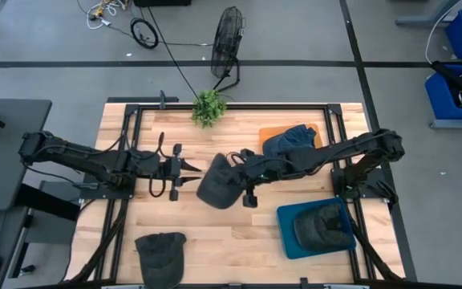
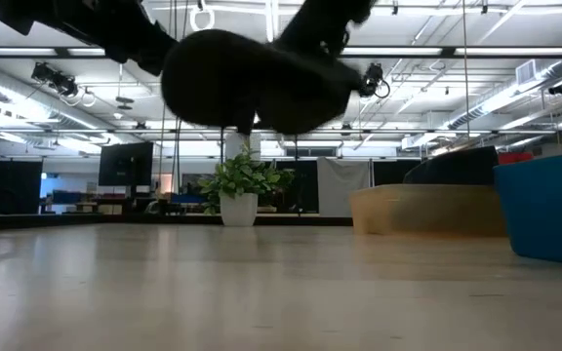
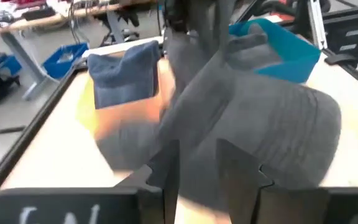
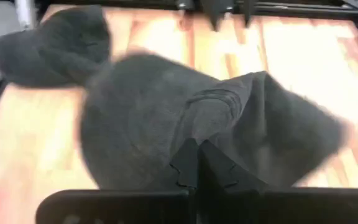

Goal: Pick & Place hat
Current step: Put the top black cap into the blue bin

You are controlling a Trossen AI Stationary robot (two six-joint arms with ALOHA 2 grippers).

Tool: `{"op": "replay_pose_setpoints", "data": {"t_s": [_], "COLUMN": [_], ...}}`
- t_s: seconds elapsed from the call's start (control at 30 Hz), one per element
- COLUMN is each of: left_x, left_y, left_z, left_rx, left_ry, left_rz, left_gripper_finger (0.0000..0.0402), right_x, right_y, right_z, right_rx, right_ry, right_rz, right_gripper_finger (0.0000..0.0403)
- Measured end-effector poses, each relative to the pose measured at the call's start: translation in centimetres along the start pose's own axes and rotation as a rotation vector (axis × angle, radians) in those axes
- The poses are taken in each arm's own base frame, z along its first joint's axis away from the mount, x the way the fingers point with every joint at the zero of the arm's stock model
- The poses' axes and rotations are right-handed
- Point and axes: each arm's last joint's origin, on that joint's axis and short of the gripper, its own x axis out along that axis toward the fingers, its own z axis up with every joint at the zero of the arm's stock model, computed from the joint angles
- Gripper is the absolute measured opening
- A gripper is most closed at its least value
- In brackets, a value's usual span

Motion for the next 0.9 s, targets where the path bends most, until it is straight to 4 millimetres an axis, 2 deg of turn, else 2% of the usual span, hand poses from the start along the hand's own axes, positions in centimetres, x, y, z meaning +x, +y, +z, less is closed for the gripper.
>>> {"op": "replay_pose_setpoints", "data": {"t_s": [0.17,0.33,0.47,0.63,0.9], "left_x": [0.0,0.0,0.0,0.0,0.0], "left_y": [0.0,0.1,0.1,0.2,0.4], "left_z": [-0.2,-0.2,-0.3,-0.3,-0.3], "left_rx": [-0.045,-0.046,-0.046,-0.046,-0.07], "left_ry": [0.023,0.027,0.028,0.031,0.032], "left_rz": [0.018,0.029,0.035,0.071,0.129], "left_gripper_finger": [0.0111,0.0112,0.0112,0.0112,0.0112], "right_x": [-4.4,-8.4,-10.2,-11.5,-13.1], "right_y": [1.6,3.0,4.6,6.7,10.4], "right_z": [2.4,2.9,1.4,-0.5,-2.2], "right_rx": [0.108,0.243,0.419,0.618,0.839], "right_ry": [0.009,0.155,0.297,0.474,0.589], "right_rz": [-0.166,-0.271,-0.299,-0.298,-0.298], "right_gripper_finger": [0.0001,0.0001,0.0,0.0,0.0]}}
